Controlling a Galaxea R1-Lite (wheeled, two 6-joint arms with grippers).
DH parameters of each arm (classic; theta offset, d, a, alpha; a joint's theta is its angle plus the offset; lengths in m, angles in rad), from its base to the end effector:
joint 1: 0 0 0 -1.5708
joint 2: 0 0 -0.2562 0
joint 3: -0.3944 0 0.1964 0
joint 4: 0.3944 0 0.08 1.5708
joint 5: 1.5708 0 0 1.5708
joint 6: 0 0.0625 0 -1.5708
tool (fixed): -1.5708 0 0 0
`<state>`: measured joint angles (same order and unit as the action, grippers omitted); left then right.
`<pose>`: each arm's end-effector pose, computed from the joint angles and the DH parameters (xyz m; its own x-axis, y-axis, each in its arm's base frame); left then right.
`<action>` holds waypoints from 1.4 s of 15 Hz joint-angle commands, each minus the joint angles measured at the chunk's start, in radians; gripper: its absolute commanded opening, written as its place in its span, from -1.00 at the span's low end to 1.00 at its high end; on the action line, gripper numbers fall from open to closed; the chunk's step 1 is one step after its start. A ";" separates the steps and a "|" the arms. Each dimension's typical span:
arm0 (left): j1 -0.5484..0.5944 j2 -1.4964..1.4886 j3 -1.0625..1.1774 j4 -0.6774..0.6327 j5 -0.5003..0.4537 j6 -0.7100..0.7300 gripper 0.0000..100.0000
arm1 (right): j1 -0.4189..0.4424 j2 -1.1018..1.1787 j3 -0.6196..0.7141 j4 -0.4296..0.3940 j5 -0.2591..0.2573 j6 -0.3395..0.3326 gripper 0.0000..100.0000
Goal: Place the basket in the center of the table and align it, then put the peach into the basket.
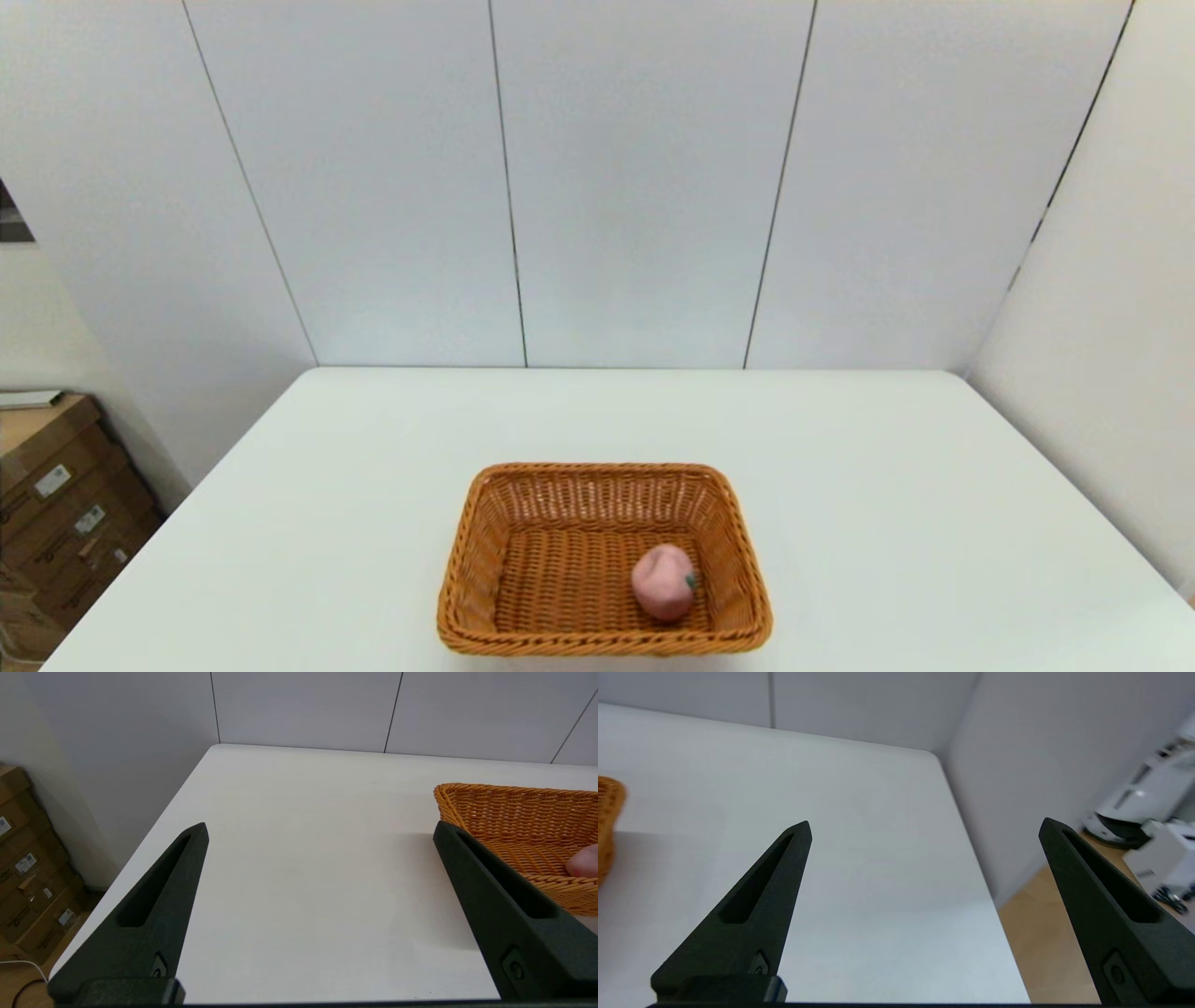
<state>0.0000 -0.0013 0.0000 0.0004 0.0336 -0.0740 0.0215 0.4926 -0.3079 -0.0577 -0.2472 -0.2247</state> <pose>0.0675 0.0021 0.0755 0.9994 0.0336 0.0009 -0.0334 0.9967 -0.0740 0.1061 -0.0130 0.1442 0.9668 -0.2240 -0.1228 0.1880 0.9495 -0.2512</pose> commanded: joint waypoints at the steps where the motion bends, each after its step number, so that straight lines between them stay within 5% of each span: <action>1: 0.000 0.000 0.000 0.000 0.000 -0.001 1.00 | -0.043 -0.244 0.101 0.015 0.065 0.004 1.00; 6: 0.000 0.000 0.000 0.000 0.000 -0.003 1.00 | -0.023 -0.424 0.248 0.013 0.125 0.044 1.00; 9: 0.000 0.000 0.000 0.000 0.000 -0.001 1.00 | -0.021 -0.493 0.276 0.052 0.207 0.206 1.00; 10: 0.000 0.000 0.000 0.000 0.000 -0.001 1.00 | -0.021 -0.493 0.300 0.055 0.233 0.208 1.00; 21: 0.000 0.000 0.000 0.000 0.000 0.000 1.00 | -0.021 -0.493 0.306 0.050 0.240 0.220 1.00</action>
<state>0.0000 -0.0013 0.0000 0.0000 0.0332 -0.0730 0.0000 -0.0013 -0.0017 -0.0072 -0.0062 -0.0115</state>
